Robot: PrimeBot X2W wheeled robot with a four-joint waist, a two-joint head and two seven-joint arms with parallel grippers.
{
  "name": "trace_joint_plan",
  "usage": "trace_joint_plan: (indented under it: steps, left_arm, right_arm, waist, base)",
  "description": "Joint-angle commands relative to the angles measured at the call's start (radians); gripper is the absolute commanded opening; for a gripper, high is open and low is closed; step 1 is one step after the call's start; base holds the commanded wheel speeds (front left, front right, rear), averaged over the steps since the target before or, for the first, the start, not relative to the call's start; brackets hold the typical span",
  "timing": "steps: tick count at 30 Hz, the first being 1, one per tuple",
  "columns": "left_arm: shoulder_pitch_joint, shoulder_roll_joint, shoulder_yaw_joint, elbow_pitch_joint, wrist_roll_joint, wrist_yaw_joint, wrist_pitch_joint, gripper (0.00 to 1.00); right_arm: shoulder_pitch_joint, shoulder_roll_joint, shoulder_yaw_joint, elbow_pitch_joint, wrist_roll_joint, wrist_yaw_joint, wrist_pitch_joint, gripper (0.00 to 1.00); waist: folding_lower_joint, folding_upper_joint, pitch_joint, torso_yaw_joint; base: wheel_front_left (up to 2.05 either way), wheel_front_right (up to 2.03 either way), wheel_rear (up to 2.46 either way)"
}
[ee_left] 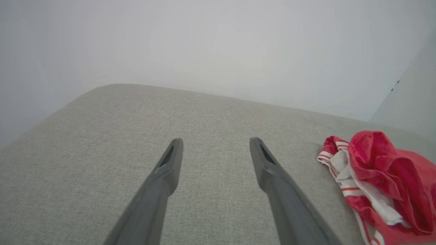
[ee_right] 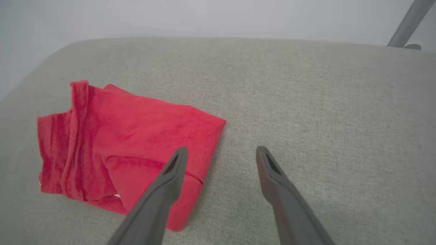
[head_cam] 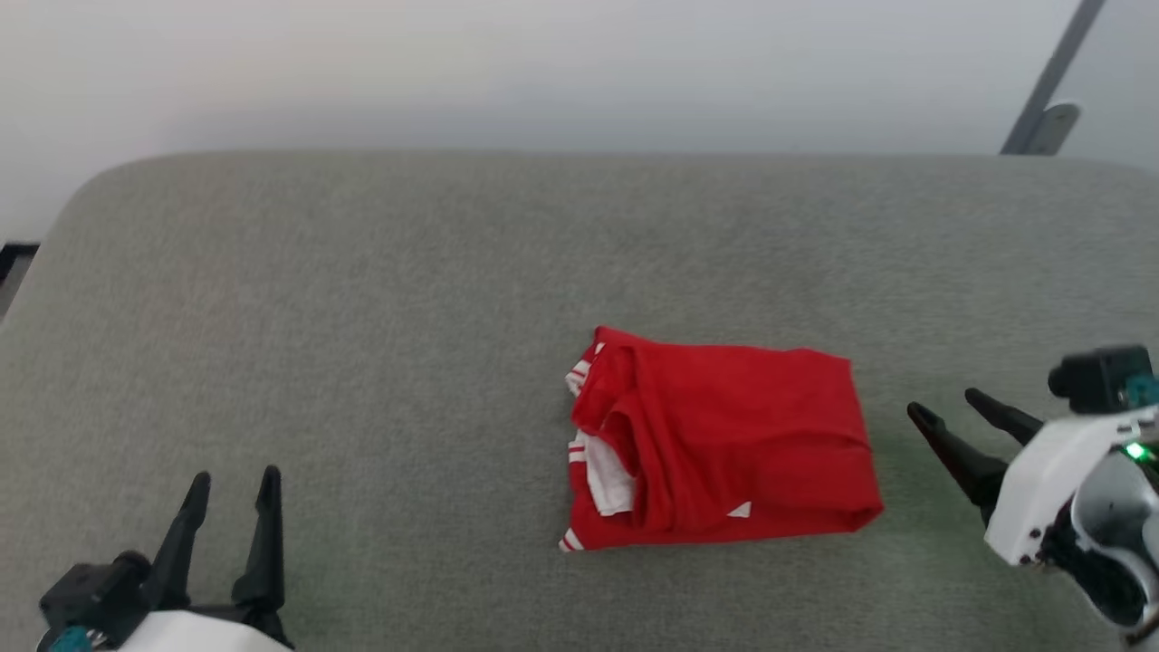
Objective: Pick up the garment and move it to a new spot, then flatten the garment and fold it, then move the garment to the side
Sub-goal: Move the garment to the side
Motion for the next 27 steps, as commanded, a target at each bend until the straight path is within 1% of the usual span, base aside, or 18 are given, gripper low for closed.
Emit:
trace_joint_plan:
  steps: [1, 5, 7, 11, 16, 20, 22, 23, 25, 27]
  left_arm:
    - [-0.019, -0.004, -0.002, 0.002, -0.011, -0.003, -0.005, 1.00]
    - [-0.050, -0.014, -0.017, 0.008, -0.010, -0.003, -0.005, 1.00]
    - [-0.062, -0.019, -0.023, 0.011, -0.011, -0.003, -0.005, 1.00]
    - [-0.089, -0.029, -0.034, 0.015, -0.014, -0.003, -0.005, 1.00]
    - [-0.118, -0.035, -0.054, 0.025, -0.015, -0.003, -0.005, 1.00]
    - [-0.139, -0.038, -0.065, 0.033, -0.021, -0.003, -0.005, 1.00]
    - [-0.148, -0.040, -0.071, 0.038, -0.023, -0.003, -0.005, 1.00]
    - [-0.157, -0.040, -0.074, 0.041, -0.027, -0.003, -0.005, 1.00]
    - [-0.160, -0.037, -0.073, 0.045, -0.031, -0.003, -0.005, 1.00]
    - [-0.164, -0.033, -0.067, 0.047, -0.034, -0.003, -0.005, 1.00]
  right_arm:
    - [-0.019, -0.002, 0.009, 0.008, 0.022, -0.001, 0.031, 1.00]
    - [-0.089, -0.044, 0.052, 0.019, 0.077, -0.001, 0.184, 1.00]
    - [-0.115, -0.052, 0.070, 0.023, 0.106, -0.001, 0.253, 1.00]
    - [-0.163, -0.067, 0.104, 0.042, 0.124, -0.001, 0.392, 1.00]
    - [-0.209, -0.042, 0.140, 0.072, 0.130, -0.001, 0.532, 1.00]
    - [-0.224, 0.002, 0.178, 0.117, 0.127, -0.001, 0.604, 1.00]
    - [-0.229, 0.022, 0.194, 0.139, 0.122, 0.000, 0.621, 1.00]
    - [-0.236, 0.033, 0.210, 0.147, 0.114, 0.000, 0.631, 0.00]
    - [-0.248, 0.034, 0.212, 0.143, 0.108, 0.000, 0.622, 0.00]
    - [-0.259, 0.021, 0.201, 0.134, 0.099, -0.001, 0.604, 0.00]
  waist:
    - [0.0000, -0.0001, 0.031, 0.026]
    - [0.0000, -0.0001, 0.075, 0.056]
    - [0.0000, -0.0001, 0.094, 0.070]
    - [0.0000, -0.0001, 0.129, 0.092]
    - [0.0000, -0.0001, 0.165, 0.119]
    - [0.0000, -0.0001, 0.185, 0.134]
    - [0.0000, -0.0001, 0.193, 0.140]
    - [0.0000, -0.0001, 0.197, 0.143]
    - [0.0000, -0.0001, 0.201, 0.141]
    - [0.0000, -0.0001, 0.202, 0.135]
  base:
    - [0.00, 0.00, 0.00]
    - [0.00, 0.00, 0.00]
    - [0.00, 0.00, 0.00]
    - [0.00, 0.00, 0.00]
    - [0.00, 0.00, 0.00]
    - [0.00, 0.00, 0.00]
    - [0.00, 0.00, 0.00]
    - [0.00, 0.00, 0.00]
    - [0.00, 0.00, 0.00]
    - [0.00, 0.00, 0.00]
